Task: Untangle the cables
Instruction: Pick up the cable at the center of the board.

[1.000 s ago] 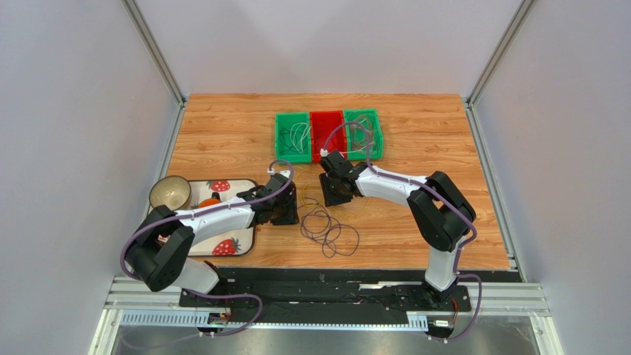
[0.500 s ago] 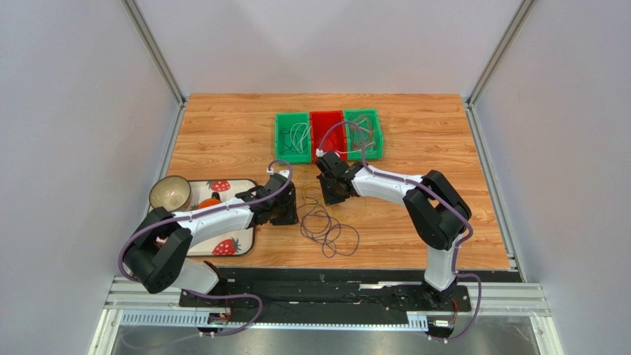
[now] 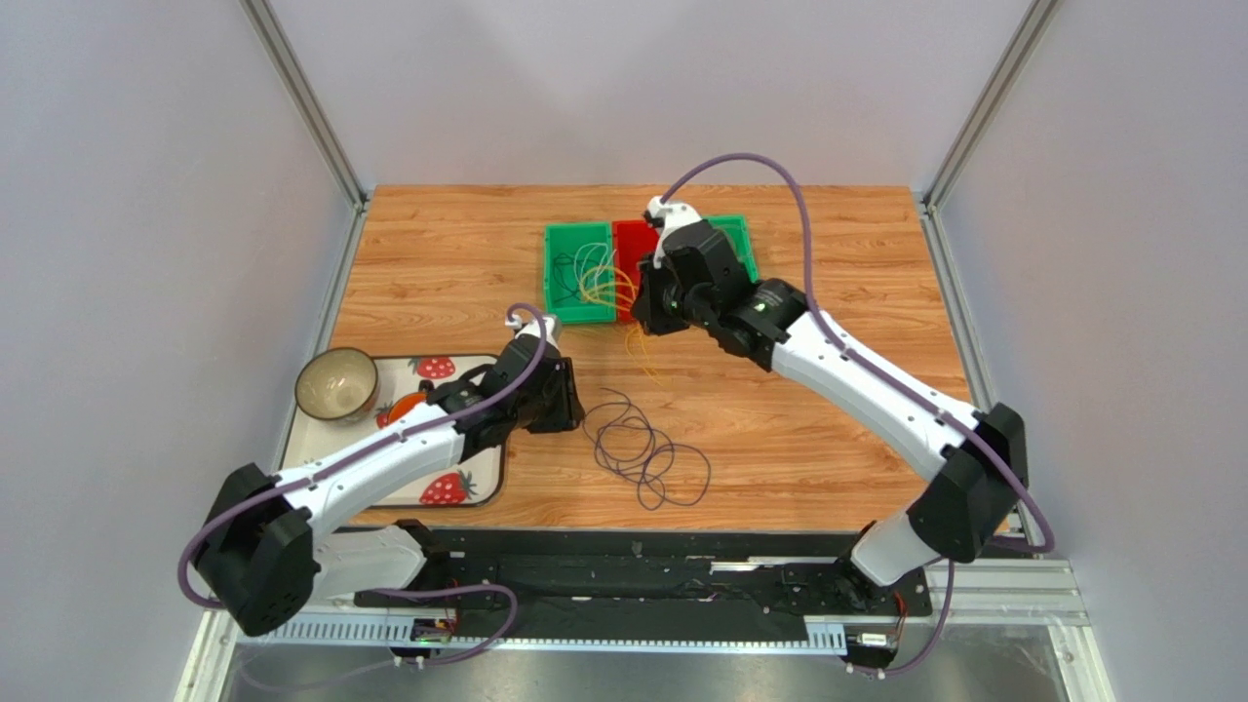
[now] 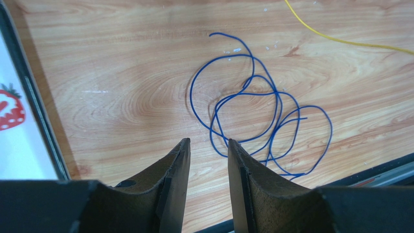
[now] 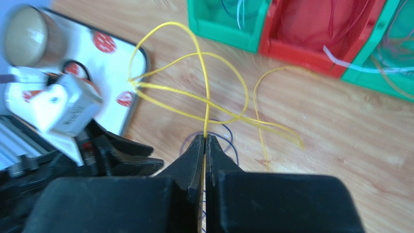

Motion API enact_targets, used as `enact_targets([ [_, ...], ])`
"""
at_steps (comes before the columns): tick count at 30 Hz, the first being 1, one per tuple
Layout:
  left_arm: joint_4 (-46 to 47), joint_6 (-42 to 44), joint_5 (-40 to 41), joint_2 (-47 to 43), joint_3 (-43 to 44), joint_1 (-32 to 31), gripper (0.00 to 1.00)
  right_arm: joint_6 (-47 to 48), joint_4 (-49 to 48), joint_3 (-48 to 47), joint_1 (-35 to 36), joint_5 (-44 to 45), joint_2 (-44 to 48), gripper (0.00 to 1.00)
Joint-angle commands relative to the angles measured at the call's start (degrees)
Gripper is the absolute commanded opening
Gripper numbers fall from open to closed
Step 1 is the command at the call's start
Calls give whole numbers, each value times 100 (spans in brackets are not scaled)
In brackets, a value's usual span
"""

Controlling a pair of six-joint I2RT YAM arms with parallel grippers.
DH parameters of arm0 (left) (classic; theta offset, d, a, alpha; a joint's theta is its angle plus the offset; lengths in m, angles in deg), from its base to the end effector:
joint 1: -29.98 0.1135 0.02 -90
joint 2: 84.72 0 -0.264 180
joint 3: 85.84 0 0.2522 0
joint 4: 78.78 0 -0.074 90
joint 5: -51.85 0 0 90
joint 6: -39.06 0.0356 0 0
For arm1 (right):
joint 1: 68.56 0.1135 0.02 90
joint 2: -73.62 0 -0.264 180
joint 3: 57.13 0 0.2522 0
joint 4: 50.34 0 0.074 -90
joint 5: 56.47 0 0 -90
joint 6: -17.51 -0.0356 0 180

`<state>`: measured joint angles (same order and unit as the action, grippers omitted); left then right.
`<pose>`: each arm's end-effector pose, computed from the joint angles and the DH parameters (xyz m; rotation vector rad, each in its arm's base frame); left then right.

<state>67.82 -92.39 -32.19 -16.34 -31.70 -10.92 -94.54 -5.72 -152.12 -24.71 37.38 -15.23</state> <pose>0.1845 -0.1549 0.2160 -0.0616 2.4673 -0.5328 0.2549 0.2416 0.3363 -0.3979 2.2631 0.5382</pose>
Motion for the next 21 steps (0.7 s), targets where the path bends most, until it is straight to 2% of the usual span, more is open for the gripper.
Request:
enact_targets([
  [1,-740,242,274,-579,523,-31,43,139,17,-436,44,27,343,0],
  [5,-1471,427,537,-1212,839,-23,44,200,26,-762,44,45,405,0],
  [11,-2938,587,1477,-2205,1366,-23,45,314,158,-1403,35,150,255,0],
  [16,-4107,638,1128,-2908,2368,-31,46,429,307,-1904,35,256,45,0],
  [18,-4136,891,1362,-3354,2422,-31,48,481,334,-2097,27,300,-26,0],
  [21,-4153,1147,2134,-3971,2001,-31,52,525,360,-2387,35,387,-158,0],
])
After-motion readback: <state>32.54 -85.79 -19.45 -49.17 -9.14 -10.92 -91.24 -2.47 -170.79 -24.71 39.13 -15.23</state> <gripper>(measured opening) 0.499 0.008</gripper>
